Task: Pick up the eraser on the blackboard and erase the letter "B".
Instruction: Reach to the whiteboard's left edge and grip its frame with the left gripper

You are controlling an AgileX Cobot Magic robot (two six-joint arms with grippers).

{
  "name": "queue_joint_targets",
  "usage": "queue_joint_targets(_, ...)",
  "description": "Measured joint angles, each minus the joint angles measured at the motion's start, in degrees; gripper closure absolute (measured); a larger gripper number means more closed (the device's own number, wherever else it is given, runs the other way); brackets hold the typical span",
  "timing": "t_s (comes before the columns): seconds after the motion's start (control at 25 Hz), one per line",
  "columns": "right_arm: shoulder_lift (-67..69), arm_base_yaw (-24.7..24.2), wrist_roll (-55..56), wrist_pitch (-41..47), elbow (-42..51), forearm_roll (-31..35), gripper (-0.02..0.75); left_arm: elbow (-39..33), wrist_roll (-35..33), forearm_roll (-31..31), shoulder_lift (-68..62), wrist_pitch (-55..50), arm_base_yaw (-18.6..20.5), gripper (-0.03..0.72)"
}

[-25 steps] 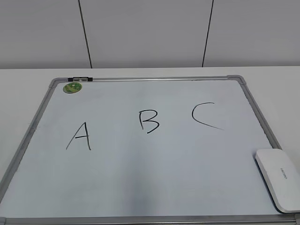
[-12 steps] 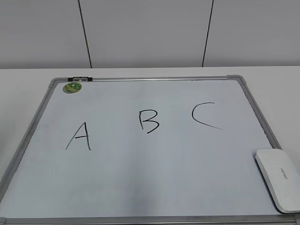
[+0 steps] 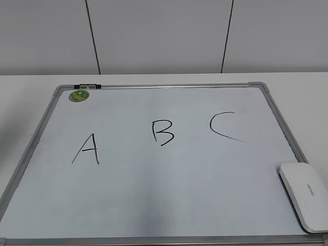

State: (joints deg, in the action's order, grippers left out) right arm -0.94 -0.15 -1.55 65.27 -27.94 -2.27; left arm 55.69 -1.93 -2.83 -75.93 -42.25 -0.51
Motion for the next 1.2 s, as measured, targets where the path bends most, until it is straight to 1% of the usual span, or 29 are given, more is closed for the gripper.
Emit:
queue_joint_targets(0.28, 0.00, 0.00, 0.00, 0.00, 0.00, 0.00, 0.151, 11.10, 0.00, -0.58, -16.84, -5.86, 0.00, 0.100)
queue_joint_targets(0.4, 0.00, 0.00, 0.00, 0.00, 0.00, 0.00, 0.151, 13.98, -0.68, -1.71, -22.65, -6.99, 0.00, 0.108)
queue_joint_targets(0.48, 0.00, 0.00, 0.00, 0.00, 0.00, 0.00, 0.151, 15.51, -1.29, -1.97, -26.11, -7.38, 0.00, 0.131)
queue_joint_targets(0.6, 0.00, 0.00, 0.00, 0.00, 0.00, 0.00, 0.151, 16.51, -2.34, -3.58, -29.79, -7.93, 0.12, 0.174)
queue_joint_targets(0.72, 0.00, 0.00, 0.00, 0.00, 0.00, 0.00, 0.151, 16.75, -5.33, -6.21, -32.49, -7.98, 1.18, 0.194)
queue_joint_targets(0.8, 0.00, 0.00, 0.00, 0.00, 0.00, 0.00, 0.151, 16.87, -7.46, -7.80, -33.64, -7.37, 2.19, 0.209)
queue_joint_targets(0.92, 0.00, 0.00, 0.00, 0.00, 0.00, 0.00, 0.151, 17.27, -10.55, -10.85, -35.14, -6.99, 4.86, 0.235)
queue_joint_targets(1.04, 0.00, 0.00, 0.00, 0.00, 0.00, 0.00, 0.152, 17.58, -14.97, -15.55, -36.65, -6.84, 7.23, 0.242)
queue_joint_targets(1.2, 0.00, 0.00, 0.00, 0.00, 0.00, 0.00, 0.152, 18.03, -17.08, -17.58, -38.13, -6.65, 7.95, 0.245)
